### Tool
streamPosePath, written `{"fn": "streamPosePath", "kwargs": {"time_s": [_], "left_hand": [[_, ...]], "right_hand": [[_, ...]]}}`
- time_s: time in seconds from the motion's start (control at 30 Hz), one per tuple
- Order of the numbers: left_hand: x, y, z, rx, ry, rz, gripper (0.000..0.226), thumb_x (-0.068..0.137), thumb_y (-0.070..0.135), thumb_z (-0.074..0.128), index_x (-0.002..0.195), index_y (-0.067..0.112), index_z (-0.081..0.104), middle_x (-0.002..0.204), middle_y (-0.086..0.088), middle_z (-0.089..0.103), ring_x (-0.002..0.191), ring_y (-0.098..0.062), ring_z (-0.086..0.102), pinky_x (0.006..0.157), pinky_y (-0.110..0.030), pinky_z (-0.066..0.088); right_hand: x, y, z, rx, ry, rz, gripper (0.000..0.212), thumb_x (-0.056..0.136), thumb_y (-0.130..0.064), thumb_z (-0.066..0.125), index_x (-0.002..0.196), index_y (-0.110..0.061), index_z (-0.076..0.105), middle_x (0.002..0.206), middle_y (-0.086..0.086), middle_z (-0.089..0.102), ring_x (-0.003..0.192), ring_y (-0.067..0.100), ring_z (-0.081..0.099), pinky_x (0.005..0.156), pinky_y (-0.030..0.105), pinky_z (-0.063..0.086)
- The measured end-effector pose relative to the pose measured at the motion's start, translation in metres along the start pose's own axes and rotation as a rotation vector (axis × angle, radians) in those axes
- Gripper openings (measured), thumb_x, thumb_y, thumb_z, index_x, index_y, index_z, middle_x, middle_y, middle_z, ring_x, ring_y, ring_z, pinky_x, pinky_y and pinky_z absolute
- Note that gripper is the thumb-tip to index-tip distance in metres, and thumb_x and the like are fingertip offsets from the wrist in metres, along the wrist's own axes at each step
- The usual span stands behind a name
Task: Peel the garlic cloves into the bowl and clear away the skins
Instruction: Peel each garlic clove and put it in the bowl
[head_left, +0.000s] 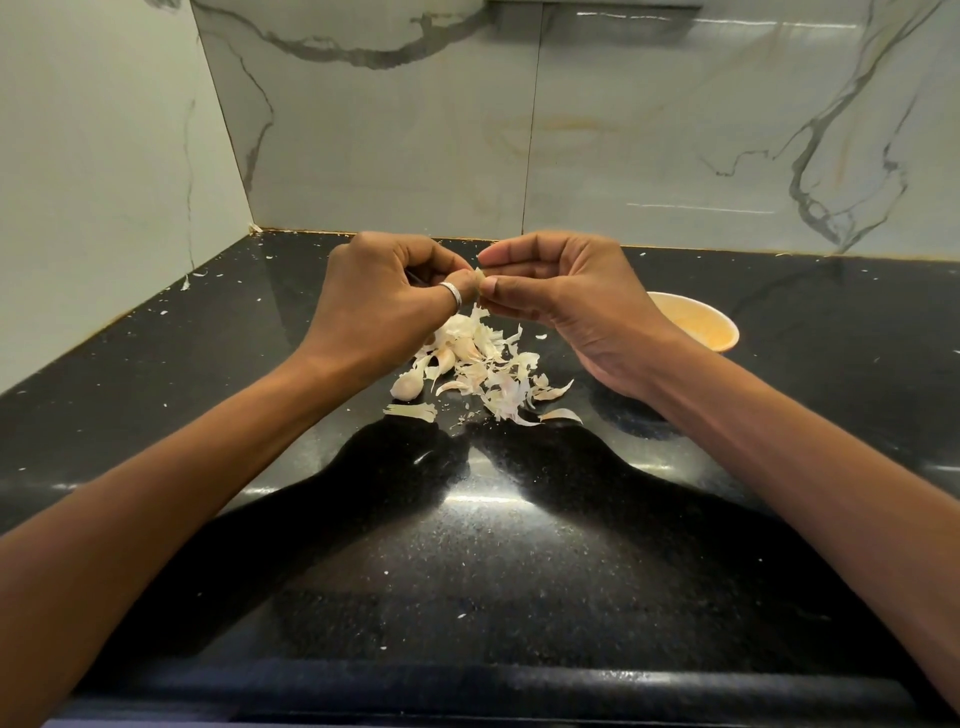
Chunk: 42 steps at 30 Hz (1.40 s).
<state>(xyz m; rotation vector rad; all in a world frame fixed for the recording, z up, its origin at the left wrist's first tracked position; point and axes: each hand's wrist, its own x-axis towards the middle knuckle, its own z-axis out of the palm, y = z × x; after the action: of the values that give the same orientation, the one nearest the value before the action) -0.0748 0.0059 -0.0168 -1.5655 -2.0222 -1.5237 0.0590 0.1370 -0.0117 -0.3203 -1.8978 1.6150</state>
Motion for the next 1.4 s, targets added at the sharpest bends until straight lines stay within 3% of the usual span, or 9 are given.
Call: {"fn": "streamPosePath", "kwargs": {"time_s": [0.2,0.4,0.53,0.77,0.9,1.13,1.3,1.4], "left_hand": [[-0.001,0.001,0.000,0.050,0.004,0.031,0.009,0.087,0.027,0.076,0.089,0.019,0.080,0.066,0.014,0.068,0.054,-0.004,0.061,0.059,-0.034,0.056],[-0.002,0.000,0.000,0.110,-0.001,0.050,0.010,0.086,0.029,0.076,0.087,0.020,0.080,0.065,0.004,0.070,0.057,-0.016,0.064,0.058,-0.040,0.056],[-0.001,-0.002,0.001,0.054,-0.010,-0.008,0.003,0.088,0.023,0.076,0.087,0.021,0.079,0.066,0.008,0.070,0.055,-0.012,0.066,0.059,-0.041,0.060],[0.002,-0.002,0.001,-0.124,-0.045,-0.136,0.005,0.091,0.018,0.073,0.087,0.018,0.076,0.075,-0.014,0.067,0.060,-0.015,0.060,0.051,-0.025,0.057],[0.003,-0.001,0.001,-0.159,-0.047,-0.172,0.008,0.092,0.016,0.070,0.087,0.016,0.076,0.071,-0.008,0.064,0.059,-0.010,0.058,0.052,-0.026,0.057],[0.003,-0.002,0.001,-0.174,-0.025,-0.155,0.016,0.092,0.023,0.070,0.083,0.010,0.071,0.069,-0.010,0.063,0.055,-0.011,0.059,0.051,-0.026,0.056],[0.002,-0.002,0.000,-0.125,0.001,-0.110,0.006,0.088,0.020,0.077,0.090,0.019,0.071,0.081,0.000,0.072,0.063,-0.011,0.069,0.053,-0.025,0.058],[0.002,0.000,-0.002,-0.120,0.019,-0.096,0.028,0.093,0.035,0.071,0.077,0.012,0.073,0.065,-0.001,0.070,0.051,-0.014,0.065,0.052,-0.026,0.056]], "right_hand": [[-0.002,0.001,0.001,-0.125,0.007,-0.045,0.017,0.083,0.003,0.079,0.099,-0.002,0.076,0.096,0.022,0.077,0.088,0.026,0.074,0.094,0.046,0.060],[-0.002,0.003,0.003,-0.197,0.014,-0.070,0.017,0.085,0.000,0.078,0.101,-0.002,0.078,0.096,0.022,0.077,0.088,0.026,0.071,0.096,0.051,0.058],[-0.001,0.004,0.002,-0.137,0.006,-0.053,0.016,0.085,0.004,0.077,0.098,-0.005,0.078,0.097,0.021,0.077,0.088,0.023,0.073,0.094,0.043,0.060],[0.000,0.000,0.002,0.117,-0.017,0.064,0.017,0.086,0.014,0.068,0.097,0.002,0.073,0.093,0.019,0.074,0.089,0.027,0.072,0.092,0.037,0.061],[0.000,-0.004,0.000,0.272,-0.021,0.100,0.018,0.088,0.018,0.062,0.101,0.007,0.069,0.092,0.018,0.071,0.081,0.021,0.073,0.084,0.028,0.062],[0.001,-0.005,-0.003,0.411,-0.067,0.147,0.032,0.092,0.015,0.058,0.123,0.006,0.063,0.096,0.018,0.069,0.083,0.022,0.073,0.084,0.026,0.062],[0.001,-0.009,-0.007,0.485,-0.065,0.213,0.031,0.094,0.015,0.053,0.118,0.003,0.067,0.098,0.017,0.072,0.086,0.020,0.074,0.080,0.022,0.060],[0.001,-0.009,-0.007,0.495,-0.055,0.230,0.028,0.092,0.011,0.057,0.118,0.005,0.067,0.098,0.017,0.073,0.087,0.020,0.074,0.082,0.022,0.060]]}}
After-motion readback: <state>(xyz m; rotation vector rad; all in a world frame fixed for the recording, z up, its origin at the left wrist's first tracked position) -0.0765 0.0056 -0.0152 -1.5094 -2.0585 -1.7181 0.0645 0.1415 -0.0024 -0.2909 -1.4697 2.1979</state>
